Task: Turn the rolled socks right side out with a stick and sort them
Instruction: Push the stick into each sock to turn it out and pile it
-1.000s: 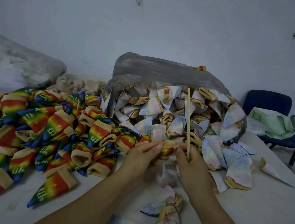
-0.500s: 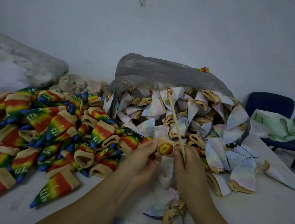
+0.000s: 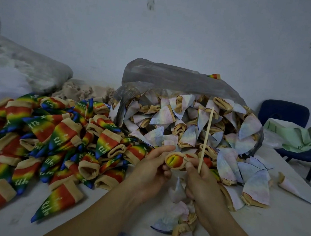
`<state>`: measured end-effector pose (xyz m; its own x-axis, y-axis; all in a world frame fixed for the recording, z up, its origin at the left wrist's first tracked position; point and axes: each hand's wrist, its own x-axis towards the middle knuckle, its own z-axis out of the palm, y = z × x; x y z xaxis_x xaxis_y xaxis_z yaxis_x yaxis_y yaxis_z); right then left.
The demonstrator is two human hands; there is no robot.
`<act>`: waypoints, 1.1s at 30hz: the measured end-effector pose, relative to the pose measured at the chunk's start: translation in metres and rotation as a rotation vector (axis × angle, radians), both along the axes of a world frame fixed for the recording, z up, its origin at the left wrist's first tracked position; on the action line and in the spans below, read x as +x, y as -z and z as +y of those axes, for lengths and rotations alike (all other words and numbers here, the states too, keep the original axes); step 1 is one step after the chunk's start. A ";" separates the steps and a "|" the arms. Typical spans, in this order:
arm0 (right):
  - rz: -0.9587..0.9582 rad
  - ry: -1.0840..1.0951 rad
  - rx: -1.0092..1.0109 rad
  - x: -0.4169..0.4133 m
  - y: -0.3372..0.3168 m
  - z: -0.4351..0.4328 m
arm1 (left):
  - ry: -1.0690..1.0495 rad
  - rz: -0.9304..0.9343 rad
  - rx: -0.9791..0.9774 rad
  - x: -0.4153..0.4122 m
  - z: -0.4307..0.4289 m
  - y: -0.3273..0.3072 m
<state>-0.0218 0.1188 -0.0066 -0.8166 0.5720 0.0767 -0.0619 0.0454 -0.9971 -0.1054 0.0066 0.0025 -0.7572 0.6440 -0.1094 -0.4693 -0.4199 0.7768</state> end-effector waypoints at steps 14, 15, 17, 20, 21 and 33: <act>0.086 0.063 0.167 0.003 0.000 0.001 | -0.280 0.831 -0.513 0.005 -0.001 0.007; 0.088 0.064 0.174 0.003 0.000 0.000 | -0.316 0.904 -0.538 0.005 -0.001 0.007; 0.094 0.069 0.180 0.002 -0.001 -0.001 | -0.375 1.032 -0.558 0.004 -0.003 0.007; 0.116 0.076 0.159 0.001 -0.002 -0.001 | -0.417 1.097 -0.504 0.005 -0.002 0.009; 0.119 0.084 0.147 0.001 -0.002 0.000 | -0.414 1.079 -0.484 0.007 -0.002 0.009; 0.121 0.092 0.129 0.003 -0.002 -0.002 | -0.400 1.153 -0.552 0.007 -0.003 0.008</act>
<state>-0.0192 0.1170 -0.0048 -0.7417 0.6231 0.2485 -0.1701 0.1836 -0.9682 -0.0983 0.0032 -0.0054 -0.7171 0.4370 0.5430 0.6451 0.1212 0.7544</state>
